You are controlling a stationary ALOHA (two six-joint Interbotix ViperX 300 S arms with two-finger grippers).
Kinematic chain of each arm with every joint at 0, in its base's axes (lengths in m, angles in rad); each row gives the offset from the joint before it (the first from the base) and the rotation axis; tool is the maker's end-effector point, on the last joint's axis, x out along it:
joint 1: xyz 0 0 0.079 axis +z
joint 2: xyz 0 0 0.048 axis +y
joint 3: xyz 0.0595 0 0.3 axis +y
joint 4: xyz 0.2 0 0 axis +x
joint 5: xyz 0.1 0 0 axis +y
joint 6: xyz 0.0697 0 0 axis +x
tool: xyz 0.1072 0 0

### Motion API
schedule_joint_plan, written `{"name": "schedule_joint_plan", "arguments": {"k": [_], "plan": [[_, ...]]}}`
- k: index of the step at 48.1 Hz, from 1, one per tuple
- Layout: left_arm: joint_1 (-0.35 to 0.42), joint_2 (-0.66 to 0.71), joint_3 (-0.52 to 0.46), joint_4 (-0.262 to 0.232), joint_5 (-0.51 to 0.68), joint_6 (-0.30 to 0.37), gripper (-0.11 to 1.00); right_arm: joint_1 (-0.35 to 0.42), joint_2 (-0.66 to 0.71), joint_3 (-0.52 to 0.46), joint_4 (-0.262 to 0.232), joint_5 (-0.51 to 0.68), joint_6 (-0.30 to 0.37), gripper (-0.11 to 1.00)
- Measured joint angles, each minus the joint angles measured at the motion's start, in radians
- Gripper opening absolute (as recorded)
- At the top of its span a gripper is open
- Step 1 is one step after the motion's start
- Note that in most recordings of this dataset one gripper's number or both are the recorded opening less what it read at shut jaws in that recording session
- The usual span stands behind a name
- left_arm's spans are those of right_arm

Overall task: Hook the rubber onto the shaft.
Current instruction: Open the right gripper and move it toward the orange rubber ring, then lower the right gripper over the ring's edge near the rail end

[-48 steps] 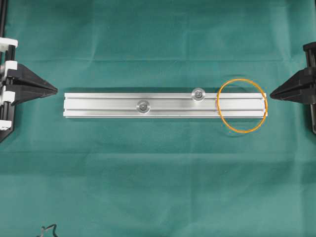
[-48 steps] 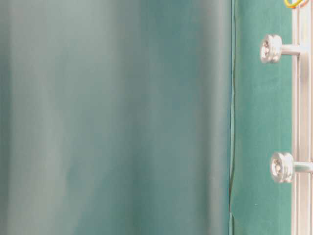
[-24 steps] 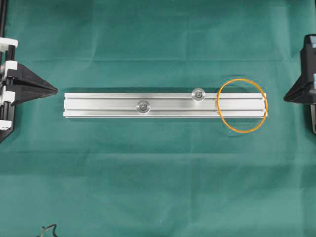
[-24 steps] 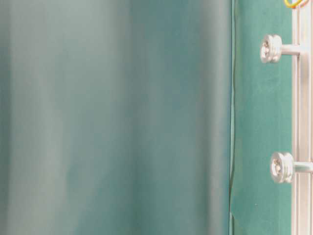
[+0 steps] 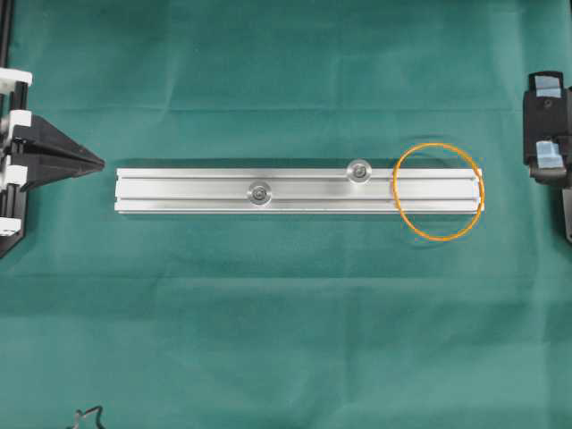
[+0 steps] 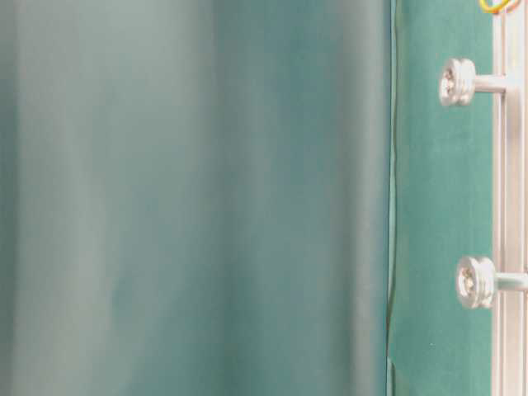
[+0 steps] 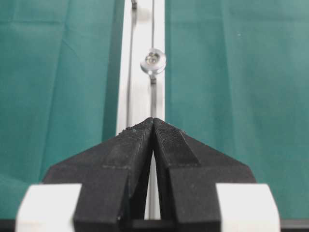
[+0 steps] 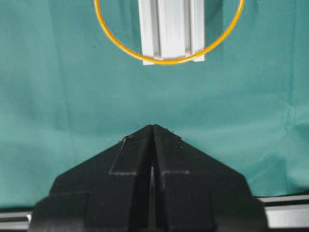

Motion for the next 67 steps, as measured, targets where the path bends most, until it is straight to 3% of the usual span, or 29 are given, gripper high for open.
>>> {"name": "schedule_joint_plan", "arguments": {"k": [43,46,59,62,67], "plan": [[-0.002,0.000,0.000,0.000,-0.002,0.000,0.00,0.000,0.000,-0.002,0.000,0.015,-0.005,0.05],[-0.002,0.000,0.000,0.000,0.000,0.000,0.00,0.000,0.002,-0.002,-0.002,0.017,-0.006,0.13],[-0.002,0.000,0.000,0.000,0.000,0.000,0.00,0.000,0.000,-0.002,-0.014,0.018,-0.014,0.89],[-0.002,0.000,0.002,0.000,0.000,0.002,0.00,0.000,0.000,-0.002,-0.026,0.018,-0.014,0.98],[-0.002,0.000,0.000,0.000,0.000,0.000,0.00,0.000,0.002,-0.002,-0.044,0.018,-0.014,0.98]]}}
